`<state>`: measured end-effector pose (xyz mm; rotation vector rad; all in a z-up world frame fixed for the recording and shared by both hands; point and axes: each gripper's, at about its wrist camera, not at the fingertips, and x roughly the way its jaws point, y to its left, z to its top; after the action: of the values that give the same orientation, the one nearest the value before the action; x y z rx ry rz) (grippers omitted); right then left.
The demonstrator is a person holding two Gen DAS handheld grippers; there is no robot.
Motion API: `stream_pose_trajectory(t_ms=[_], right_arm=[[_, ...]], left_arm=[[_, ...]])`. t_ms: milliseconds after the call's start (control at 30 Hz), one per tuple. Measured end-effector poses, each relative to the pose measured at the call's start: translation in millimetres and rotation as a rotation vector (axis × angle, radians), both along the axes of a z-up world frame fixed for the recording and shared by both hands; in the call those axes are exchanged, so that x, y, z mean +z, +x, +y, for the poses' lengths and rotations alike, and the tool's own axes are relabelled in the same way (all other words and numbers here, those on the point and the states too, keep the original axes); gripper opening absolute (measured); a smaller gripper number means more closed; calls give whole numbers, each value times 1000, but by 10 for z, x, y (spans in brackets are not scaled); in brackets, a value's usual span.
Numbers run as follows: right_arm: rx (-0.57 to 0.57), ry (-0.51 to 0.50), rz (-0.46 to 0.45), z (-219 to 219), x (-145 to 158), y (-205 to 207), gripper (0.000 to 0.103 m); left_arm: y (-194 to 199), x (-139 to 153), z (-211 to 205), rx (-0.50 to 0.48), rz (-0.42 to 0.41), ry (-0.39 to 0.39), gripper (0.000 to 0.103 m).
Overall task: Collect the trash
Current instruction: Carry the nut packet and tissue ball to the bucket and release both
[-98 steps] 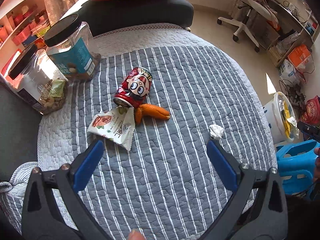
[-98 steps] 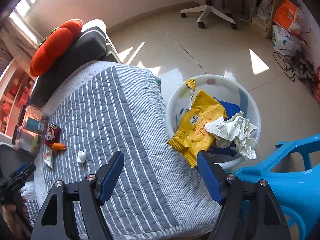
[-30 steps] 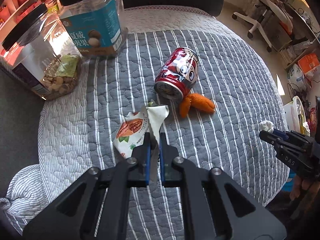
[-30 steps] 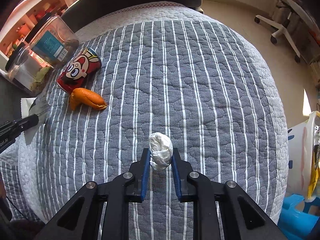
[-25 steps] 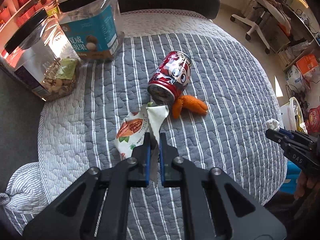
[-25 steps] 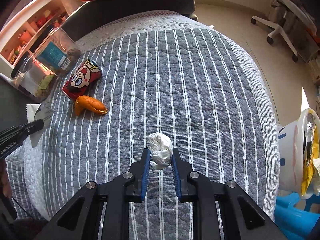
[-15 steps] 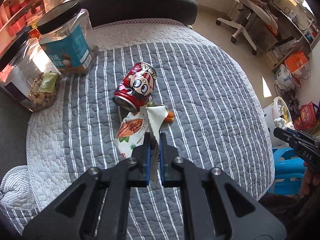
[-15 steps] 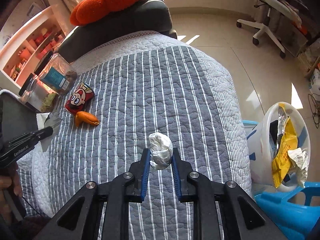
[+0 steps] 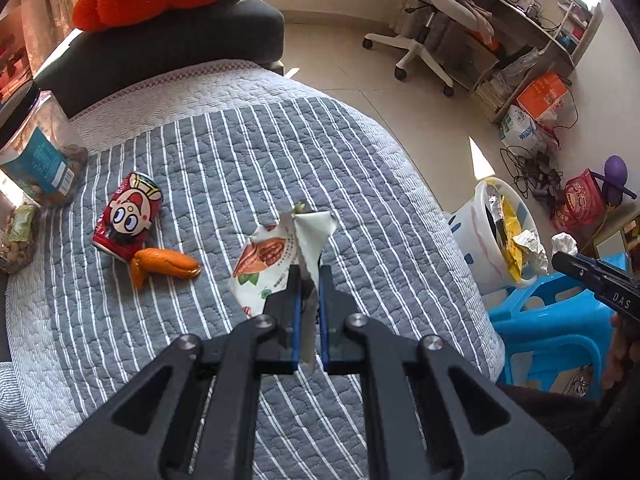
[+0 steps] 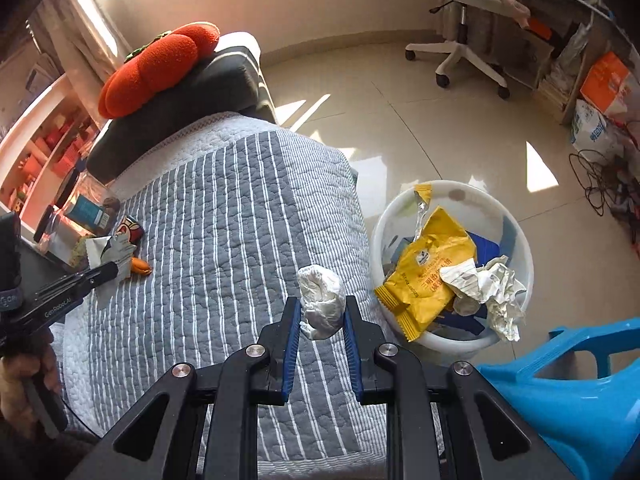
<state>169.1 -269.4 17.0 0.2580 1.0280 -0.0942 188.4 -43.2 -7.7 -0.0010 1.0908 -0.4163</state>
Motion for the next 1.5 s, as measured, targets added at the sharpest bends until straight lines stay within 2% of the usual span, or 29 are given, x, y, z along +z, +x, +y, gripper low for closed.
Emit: stream_pose_trajectory(t_ms=[600,833,967,1033,1333,1500], right_arm=[[-247,33,-35,-1401,79,-642,21],[-301,71,-46,-1696,95,-758,21],[-309,86,-51,-1753,101,-765,21],[-310,89,-46,-1758,86,-763,21],[-288,84,-8,-1709,-29,-658,21],[-287,87,9,-1683,-88,-592,21]], left_arm=[[-226,257,-1654,-297,-41,-86,8],[-255,324,-2308,-403,-28,-124,8],[-269,261,-2631,-456,-33,-119,8],[-220,169,-2737,-455,-21,-100,8],[74,-589,-2866,-362,155,-26,8],[121,-697,-2799,-317,178,-30,9]])
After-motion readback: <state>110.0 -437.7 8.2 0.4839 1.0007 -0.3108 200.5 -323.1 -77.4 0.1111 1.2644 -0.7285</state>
